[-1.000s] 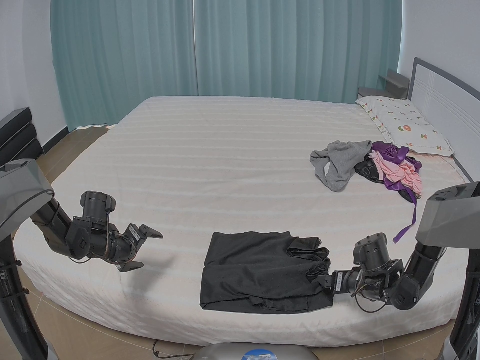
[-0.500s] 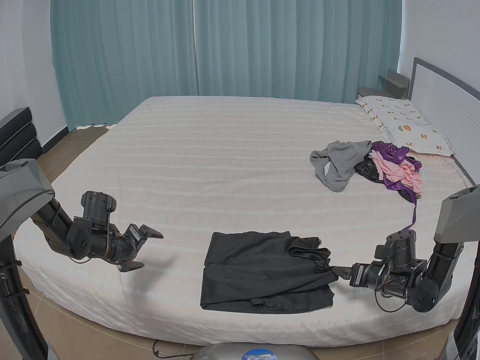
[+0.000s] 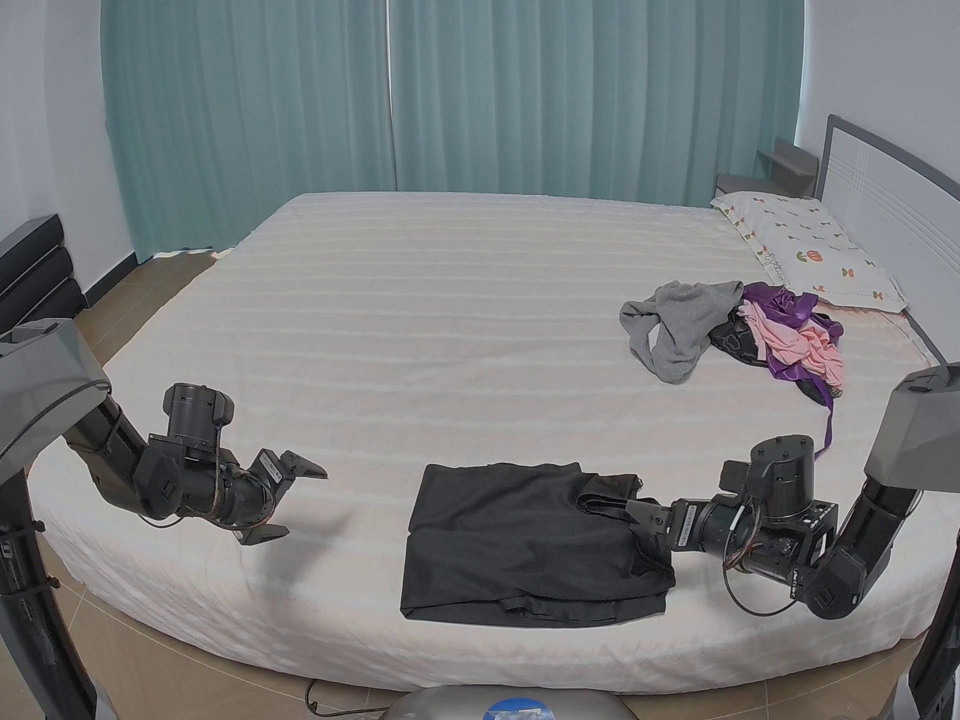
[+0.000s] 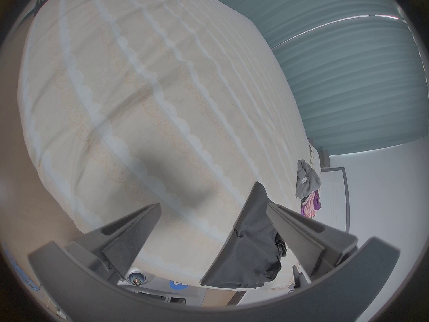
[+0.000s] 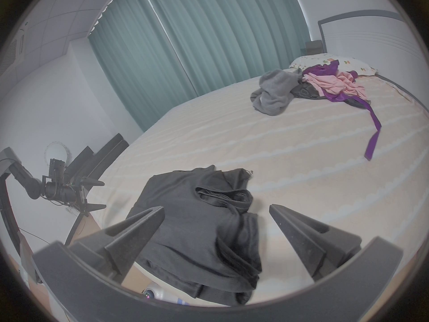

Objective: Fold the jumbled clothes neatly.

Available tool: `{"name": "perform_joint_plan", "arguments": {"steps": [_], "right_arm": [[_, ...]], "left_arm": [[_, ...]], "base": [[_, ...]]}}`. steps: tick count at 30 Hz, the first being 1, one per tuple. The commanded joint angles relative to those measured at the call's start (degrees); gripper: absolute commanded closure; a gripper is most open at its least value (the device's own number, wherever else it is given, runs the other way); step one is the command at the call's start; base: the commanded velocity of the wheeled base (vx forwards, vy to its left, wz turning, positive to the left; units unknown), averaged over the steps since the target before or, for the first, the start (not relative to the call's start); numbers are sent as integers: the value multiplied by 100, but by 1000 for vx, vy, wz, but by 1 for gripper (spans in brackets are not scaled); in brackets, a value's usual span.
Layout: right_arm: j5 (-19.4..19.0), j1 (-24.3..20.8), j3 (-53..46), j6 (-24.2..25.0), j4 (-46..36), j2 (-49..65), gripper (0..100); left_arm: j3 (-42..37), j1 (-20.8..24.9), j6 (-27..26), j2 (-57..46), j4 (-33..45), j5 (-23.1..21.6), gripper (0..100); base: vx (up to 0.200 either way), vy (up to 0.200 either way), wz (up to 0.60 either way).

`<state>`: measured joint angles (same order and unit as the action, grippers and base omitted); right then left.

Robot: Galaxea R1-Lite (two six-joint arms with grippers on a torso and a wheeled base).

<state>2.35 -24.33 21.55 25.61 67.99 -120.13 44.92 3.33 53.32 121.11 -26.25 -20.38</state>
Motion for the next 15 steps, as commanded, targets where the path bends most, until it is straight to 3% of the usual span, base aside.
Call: {"name": "perform_joint_plan", "arguments": {"steps": [1,4,7,15], "right_arm": [[-7,-195,306,5,-128,-125,0],[-33,-397,657,102,-479,-354,0],[2,-678,1105,497,-673,-670,0],[-59,-766,2134,699,-1578,-1206,0]], "left_arm": [[-1,1,3,9,-3,-1,0],[-1,1,3,9,-3,-1,0],[8,1,3,9,-3,8,0],[-1,1,3,9,-3,8,0]], "base": [[0,0,0],[0,0,0],[0,0,0],[0,0,0]]}}
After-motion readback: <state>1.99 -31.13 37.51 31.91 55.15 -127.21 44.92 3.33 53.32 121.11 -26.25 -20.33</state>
